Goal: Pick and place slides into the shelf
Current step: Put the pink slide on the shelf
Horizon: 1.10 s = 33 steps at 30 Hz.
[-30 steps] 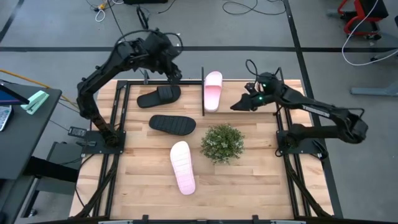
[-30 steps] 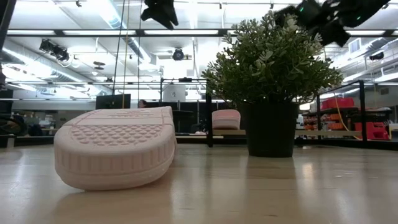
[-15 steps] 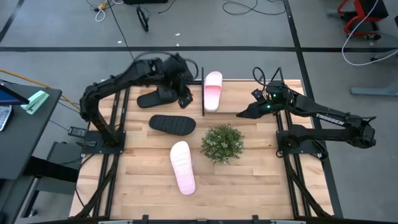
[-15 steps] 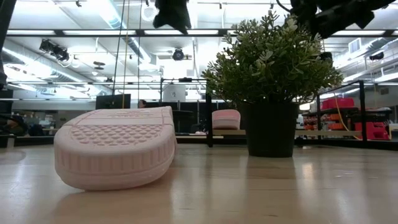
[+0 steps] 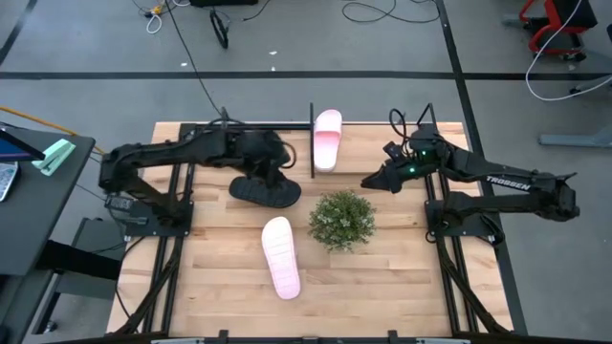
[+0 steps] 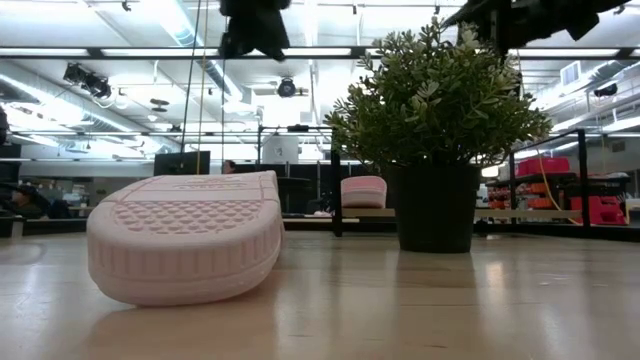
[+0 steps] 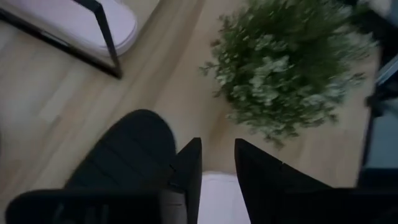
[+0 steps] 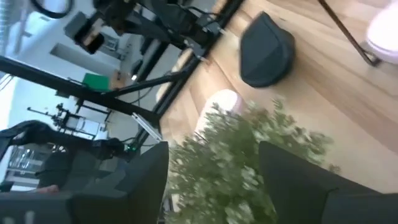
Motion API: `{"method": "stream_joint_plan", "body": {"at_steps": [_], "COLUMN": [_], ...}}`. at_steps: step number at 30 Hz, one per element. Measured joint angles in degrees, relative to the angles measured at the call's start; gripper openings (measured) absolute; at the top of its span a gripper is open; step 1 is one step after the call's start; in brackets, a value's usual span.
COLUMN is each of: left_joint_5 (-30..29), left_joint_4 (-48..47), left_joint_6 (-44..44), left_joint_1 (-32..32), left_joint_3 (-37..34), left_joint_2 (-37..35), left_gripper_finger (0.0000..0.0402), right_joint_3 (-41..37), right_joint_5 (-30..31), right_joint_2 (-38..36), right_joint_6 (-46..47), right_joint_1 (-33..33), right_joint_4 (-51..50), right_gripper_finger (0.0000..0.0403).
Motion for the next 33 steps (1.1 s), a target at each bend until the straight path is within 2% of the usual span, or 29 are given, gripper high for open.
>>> {"method": "stream_joint_plan", "body": {"at_steps": [6, 9, 12, 18, 23, 26, 33], "left_joint_5": [-0.7, -0.7, -0.8, 3.0, 5.2, 5.3, 5.3], "left_joint_4": [7.0, 8.8, 11.2, 15.1, 18.6, 20.8, 23.6], "left_joint_6": [-5.9, -8.2, -10.1, -11.0, -9.8, -10.2, -12.6], "left_joint_1": [-1.9, -2.0, -1.9, -2.3, -3.8, -4.6, -5.8], "left_joint_3": [-9.9, -15.3, -20.0, -27.9, -34.0, -37.2, -42.6], "left_joint_2": [-8.4, -12.0, -14.8, -18.5, -22.2, -24.7, -28.9], "left_gripper_finger": [0.0094, 0.0094, 0.009, 0.0081, 0.0071, 0.0062, 0.0047], "right_joint_3": [0.4, 4.1, 11.4, 29.4, 39.6, 42.4, 42.0], "right_joint_5": [3.6, 5.0, 5.6, 5.9, 6.2, 6.1, 5.7], "right_joint_2": [0.4, 3.3, 9.0, 23.0, 32.0, 35.3, 41.7], "right_joint_6": [-0.4, -3.2, -7.1, -16.7, -19.3, -19.1, -14.6], "right_joint_1": [2.6, 4.4, 6.5, 8.8, 9.1, 9.1, 11.3], "right_joint_4": [2.8, 2.7, 1.1, -14.9, -21.2, -21.6, -21.3], "right_gripper_finger": [0.0244, 0.0242, 0.0241, 0.0242, 0.0242, 0.0242, 0.0242]}}
